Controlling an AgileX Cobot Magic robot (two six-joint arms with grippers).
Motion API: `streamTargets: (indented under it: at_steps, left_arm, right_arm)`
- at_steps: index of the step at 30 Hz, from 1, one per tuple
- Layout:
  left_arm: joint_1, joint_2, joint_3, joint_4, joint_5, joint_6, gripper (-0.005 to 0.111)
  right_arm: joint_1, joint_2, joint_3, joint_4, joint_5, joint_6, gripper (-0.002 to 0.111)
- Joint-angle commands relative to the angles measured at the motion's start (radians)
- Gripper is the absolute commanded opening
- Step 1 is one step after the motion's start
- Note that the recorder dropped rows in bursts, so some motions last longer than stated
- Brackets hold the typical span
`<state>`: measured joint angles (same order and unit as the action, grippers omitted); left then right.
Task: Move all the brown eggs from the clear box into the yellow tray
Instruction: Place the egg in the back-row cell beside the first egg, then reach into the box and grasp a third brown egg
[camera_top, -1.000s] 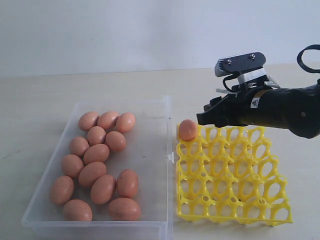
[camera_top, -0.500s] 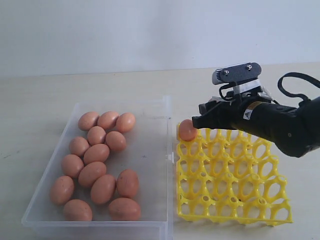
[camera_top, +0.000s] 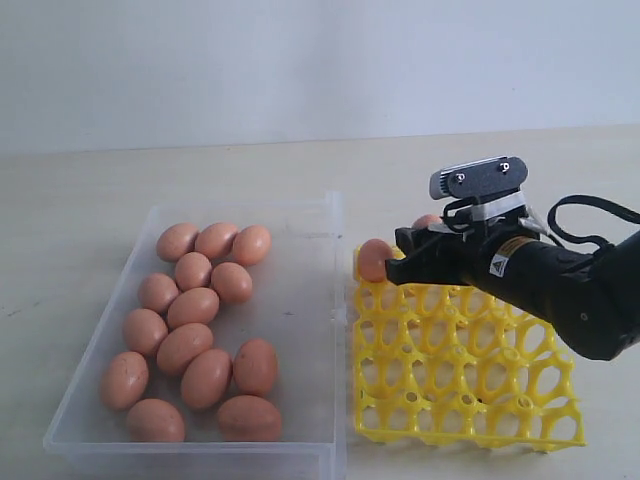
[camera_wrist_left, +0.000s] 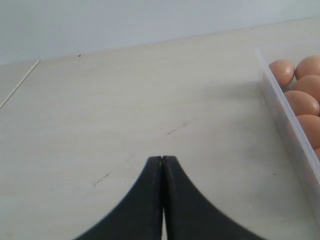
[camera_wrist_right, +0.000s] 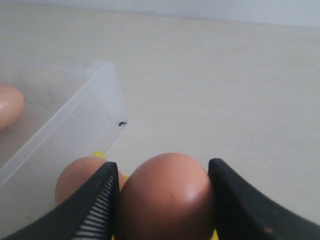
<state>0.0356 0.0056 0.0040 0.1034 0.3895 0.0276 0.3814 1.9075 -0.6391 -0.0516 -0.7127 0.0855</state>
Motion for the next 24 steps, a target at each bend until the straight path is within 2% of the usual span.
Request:
streamTargets:
  at_steps: [1, 3, 5, 7, 8, 9, 10, 12, 14, 16, 18, 19, 20, 24]
  left_arm:
    - [-0.006, -0.006, -0.004, -0.002, -0.009, -0.005, 0.000]
    - [-0.006, -0.006, -0.004, -0.002, -0.009, -0.005, 0.000]
    - [-0.006, -0.006, -0.004, -0.002, -0.009, -0.005, 0.000]
    - [-0.006, -0.006, -0.004, -0.002, -0.009, -0.005, 0.000]
    - [-0.006, -0.006, -0.004, -0.002, -0.009, -0.005, 0.000]
    - [-0.006, -0.006, -0.004, -0.002, -0.009, -0.005, 0.000]
    - [-0.006, -0.006, -0.004, -0.002, -0.009, -0.005, 0.000]
    - [-0.006, -0.006, -0.004, -0.002, -0.009, -0.005, 0.000]
    - [-0.006, -0.006, -0.004, -0.002, -0.009, -0.005, 0.000]
    - [-0.006, -0.006, -0.004, -0.002, -0.009, -0.005, 0.000]
    - [-0.006, -0.006, -0.004, -0.002, -0.009, -0.005, 0.000]
    - [-0.006, -0.006, -0.004, -0.002, -0.009, -0.005, 0.000]
    - [-0.006, -0.006, -0.004, -0.002, -0.009, -0.005, 0.000]
    - [-0.006, -0.006, -0.004, -0.002, -0.009, -0.005, 0.000]
  right_arm:
    - [-0.005, 0.014, 0.004, -0.022, -0.028, 0.014, 0.000]
    - [-0.005, 0.014, 0.004, -0.042, -0.034, 0.014, 0.001]
    - [-0.005, 0.014, 0.004, -0.067, -0.045, 0.014, 0.006]
    - [-0.005, 0.014, 0.004, -0.080, -0.041, 0.014, 0.023]
    - [-0.005, 0.014, 0.004, -0.081, -0.038, 0.014, 0.040]
    - [-0.005, 0.014, 0.004, -0.081, -0.038, 0.014, 0.049]
    - [-0.005, 0.014, 0.004, -0.075, -0.038, 0.014, 0.063]
    - [-0.005, 0.004, 0.004, -0.075, -0.018, 0.014, 0.070]
    - [-0.005, -0.043, 0.004, -0.075, 0.062, 0.008, 0.066]
    - [-0.005, -0.159, 0.004, -0.075, 0.166, 0.008, 0.052]
    - [0.006, -0.302, -0.012, -0.079, 0.281, 0.013, 0.026]
    - [0.029, -0.376, -0.051, -0.079, 0.390, 0.024, 0.009]
    - [0.053, -0.418, -0.100, -0.079, 0.498, 0.024, 0.000]
    - [0.178, -0.449, -0.290, -0.079, 0.774, 0.024, 0.000]
